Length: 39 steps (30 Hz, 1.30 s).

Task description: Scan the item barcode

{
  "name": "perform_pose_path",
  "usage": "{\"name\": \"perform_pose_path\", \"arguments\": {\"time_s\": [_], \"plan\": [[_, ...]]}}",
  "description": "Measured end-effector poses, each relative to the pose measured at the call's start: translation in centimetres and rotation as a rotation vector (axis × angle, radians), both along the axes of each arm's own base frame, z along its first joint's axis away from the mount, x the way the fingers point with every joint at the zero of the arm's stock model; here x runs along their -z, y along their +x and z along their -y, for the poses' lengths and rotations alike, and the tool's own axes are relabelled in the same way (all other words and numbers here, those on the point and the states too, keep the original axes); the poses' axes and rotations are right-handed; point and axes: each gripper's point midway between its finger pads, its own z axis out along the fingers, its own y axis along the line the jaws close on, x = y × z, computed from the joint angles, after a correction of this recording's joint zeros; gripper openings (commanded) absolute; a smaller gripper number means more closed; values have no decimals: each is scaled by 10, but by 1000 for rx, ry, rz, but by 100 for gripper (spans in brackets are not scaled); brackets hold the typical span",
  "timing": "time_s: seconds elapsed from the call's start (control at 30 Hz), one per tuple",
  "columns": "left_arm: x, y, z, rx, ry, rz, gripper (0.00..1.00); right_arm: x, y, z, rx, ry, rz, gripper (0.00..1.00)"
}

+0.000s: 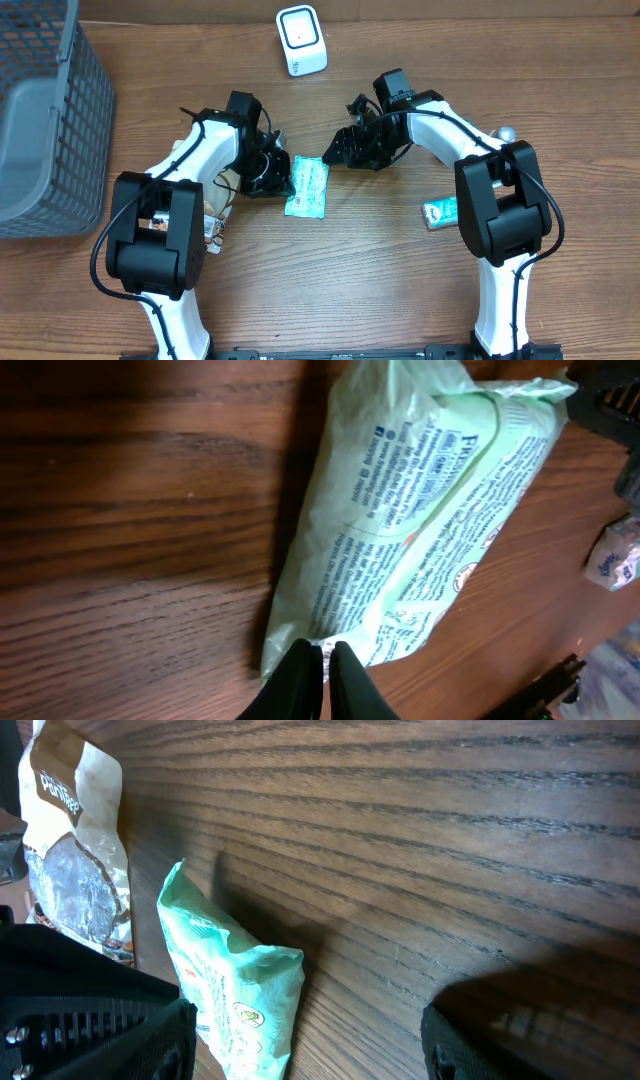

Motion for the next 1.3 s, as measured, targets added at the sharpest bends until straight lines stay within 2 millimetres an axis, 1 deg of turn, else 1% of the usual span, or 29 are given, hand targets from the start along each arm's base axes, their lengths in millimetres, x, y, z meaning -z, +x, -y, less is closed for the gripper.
{"name": "perform_pose_path", "arguments": {"time_s": [0.1,0.23,0.33,0.53,0.8,1.03,1.13,1.2,1.3], "plan": [[1,3,-1,1,9,14,13,0,0,0,0,0,0,70],[5,7,-3,-15,62,31,13,0,0,0,1,0,0,70],[10,8,-1,-18,98,47,13,0,0,0,0,0,0,70],[21,-1,8,-6,147,47,15,0,0,0,0,0,0,70],[21,0,8,-13,160,50,15,0,0,0,0,0,0,70],[20,0,9,-24,131,43,17,0,0,0,0,0,0,70],[20,10,9,-41,113,74,18,0,0,0,0,0,0,70],[19,22,9,-52,104,126,21,0,0,0,0,0,0,70],[17,38,11,-66,95,190,22,0,-1,0,0,-1,-4,70]]}}
